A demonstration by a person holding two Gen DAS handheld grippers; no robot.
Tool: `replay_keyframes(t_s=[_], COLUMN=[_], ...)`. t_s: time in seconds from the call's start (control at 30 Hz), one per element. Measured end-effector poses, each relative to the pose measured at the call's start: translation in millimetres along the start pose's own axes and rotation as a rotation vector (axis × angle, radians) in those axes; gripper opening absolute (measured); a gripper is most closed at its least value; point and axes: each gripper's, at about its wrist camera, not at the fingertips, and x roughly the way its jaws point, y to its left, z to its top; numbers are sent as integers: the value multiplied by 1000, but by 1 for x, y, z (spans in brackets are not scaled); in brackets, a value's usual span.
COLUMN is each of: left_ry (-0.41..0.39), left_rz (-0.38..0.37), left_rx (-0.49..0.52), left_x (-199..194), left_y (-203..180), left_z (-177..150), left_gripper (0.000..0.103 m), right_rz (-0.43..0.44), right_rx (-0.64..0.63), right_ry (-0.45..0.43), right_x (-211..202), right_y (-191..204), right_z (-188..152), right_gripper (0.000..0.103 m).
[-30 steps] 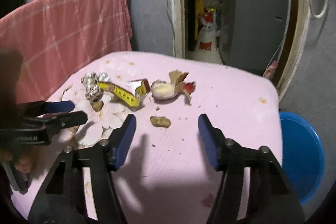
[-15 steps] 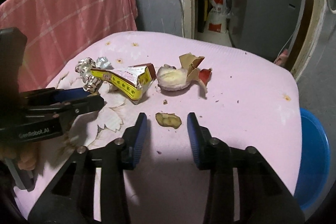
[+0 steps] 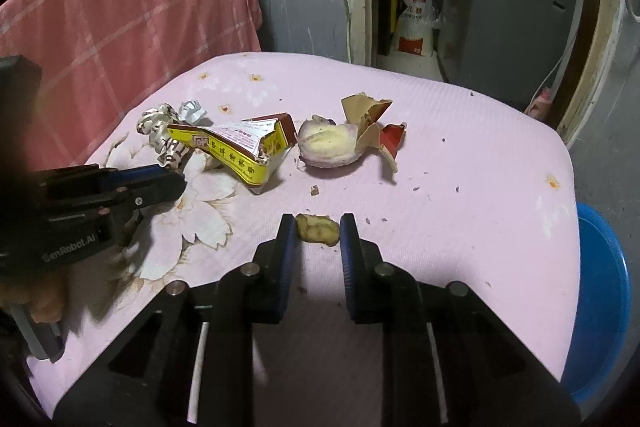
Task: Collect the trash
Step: 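Lower the left tool and grasp the small brown scrap, then carry the brown scrap with the left tool over the blue bucket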
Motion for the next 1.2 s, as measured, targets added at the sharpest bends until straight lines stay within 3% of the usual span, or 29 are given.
replay_keyframes(t_s=[0.23, 0.53, 0.93, 1.2], left_ry=[-39, -251, -522, -646], left_rz=[-57, -105, -184, -245], left_rx=[-3, 8, 45, 144], left_x=[-16, -65, -129, -156], left_y=[-8, -38, -101, -164], left_z=[-6, 0, 22, 29], left_gripper=[15, 15, 15, 15], right_rz=[12, -57, -210, -348], right_rx=[7, -4, 0, 13], right_ry=[-101, -341, -694, -819], right_x=[-26, -88, -200, -253], right_y=[0, 2, -10, -33], right_z=[-10, -15, -28, -49], right_gripper=[21, 21, 21, 21])
